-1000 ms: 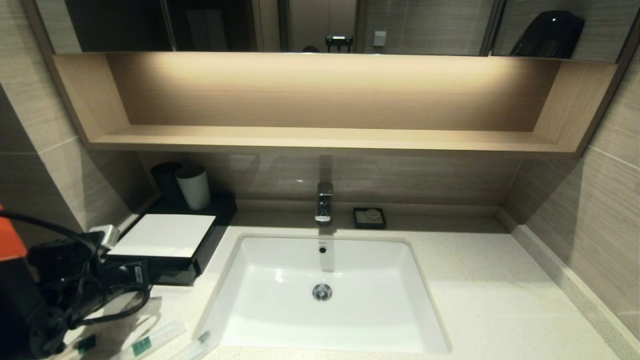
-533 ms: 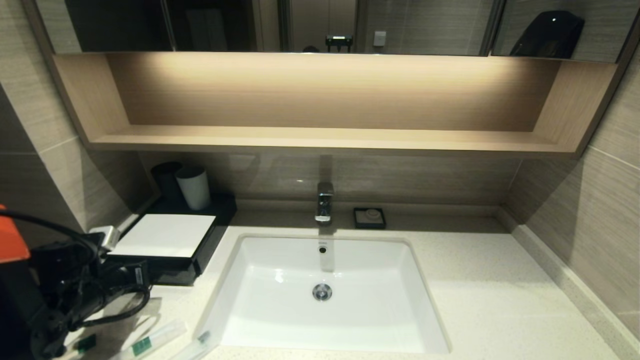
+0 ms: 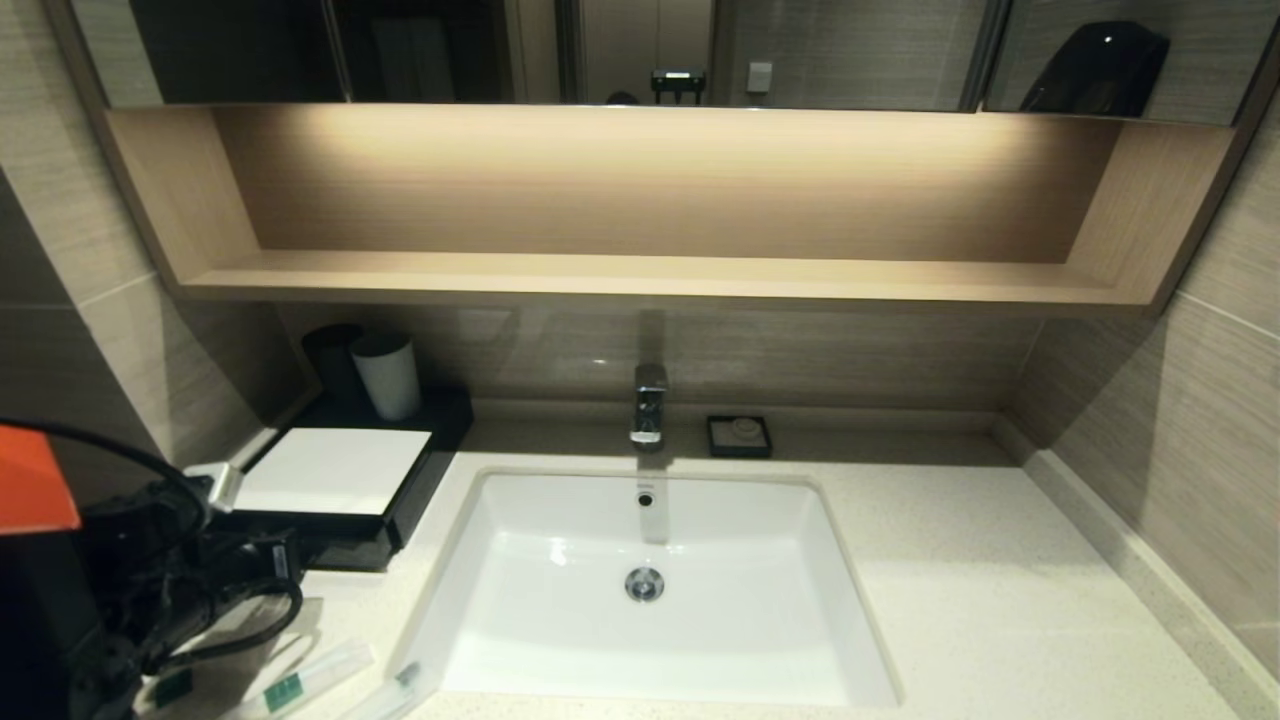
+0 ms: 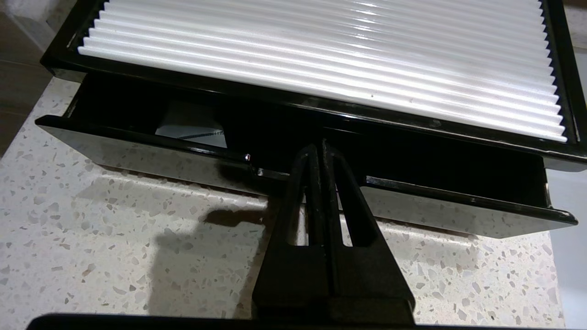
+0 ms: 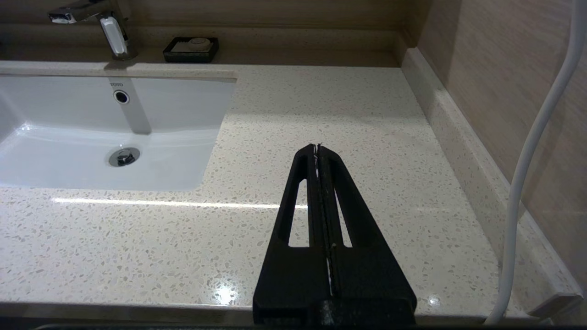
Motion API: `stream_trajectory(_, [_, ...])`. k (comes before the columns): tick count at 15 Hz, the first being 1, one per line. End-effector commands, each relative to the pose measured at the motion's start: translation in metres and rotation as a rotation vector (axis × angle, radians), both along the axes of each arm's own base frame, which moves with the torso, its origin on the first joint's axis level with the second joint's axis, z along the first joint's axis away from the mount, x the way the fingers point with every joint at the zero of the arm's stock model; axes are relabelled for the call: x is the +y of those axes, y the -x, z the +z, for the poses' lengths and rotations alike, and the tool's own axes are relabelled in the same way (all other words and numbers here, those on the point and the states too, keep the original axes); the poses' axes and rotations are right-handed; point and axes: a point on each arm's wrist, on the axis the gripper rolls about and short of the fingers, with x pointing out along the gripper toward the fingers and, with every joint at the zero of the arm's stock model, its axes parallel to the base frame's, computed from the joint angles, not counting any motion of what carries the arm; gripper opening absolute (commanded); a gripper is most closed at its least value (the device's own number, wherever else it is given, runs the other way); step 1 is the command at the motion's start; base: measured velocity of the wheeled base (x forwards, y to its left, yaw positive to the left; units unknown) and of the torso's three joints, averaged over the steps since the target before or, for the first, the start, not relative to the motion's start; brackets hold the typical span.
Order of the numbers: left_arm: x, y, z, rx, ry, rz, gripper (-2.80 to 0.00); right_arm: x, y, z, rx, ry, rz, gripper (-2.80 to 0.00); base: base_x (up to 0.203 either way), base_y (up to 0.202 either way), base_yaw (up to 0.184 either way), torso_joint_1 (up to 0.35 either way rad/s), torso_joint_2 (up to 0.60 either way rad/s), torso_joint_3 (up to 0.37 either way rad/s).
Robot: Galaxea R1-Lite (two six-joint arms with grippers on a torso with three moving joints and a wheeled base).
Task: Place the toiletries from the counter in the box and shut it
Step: Open the drawer
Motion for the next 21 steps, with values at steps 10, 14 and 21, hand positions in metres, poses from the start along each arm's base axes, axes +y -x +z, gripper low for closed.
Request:
stream_trajectory(10, [0.0036, -0.0029, -0.0006, -0.012, -0.003, 0.009, -2.8, 0.0, 0.0, -0.0001, 0.0, 0.0, 0.0, -2.8, 0.0, 0.0, 0.0, 0.0, 0.0, 0.0])
stream_trajectory(14, [0.0034, -0.0038, -0.0015, -0.012, -0.004, 0.007, -2.8, 0.0, 0.0, -0.0001, 0.0, 0.0, 0.0, -2.8, 0.0, 0.0, 0.0, 0.0, 0.0, 0.0])
stream_trajectory(21, [0.0045, -0.0083, 0.0007, -0.03, -0.009, 0.006, -2.8, 0.0, 0.0, -0.0001, 0.0, 0.0, 0.0, -2.8, 0.0, 0.0, 0.0, 0.0, 0.0, 0.0])
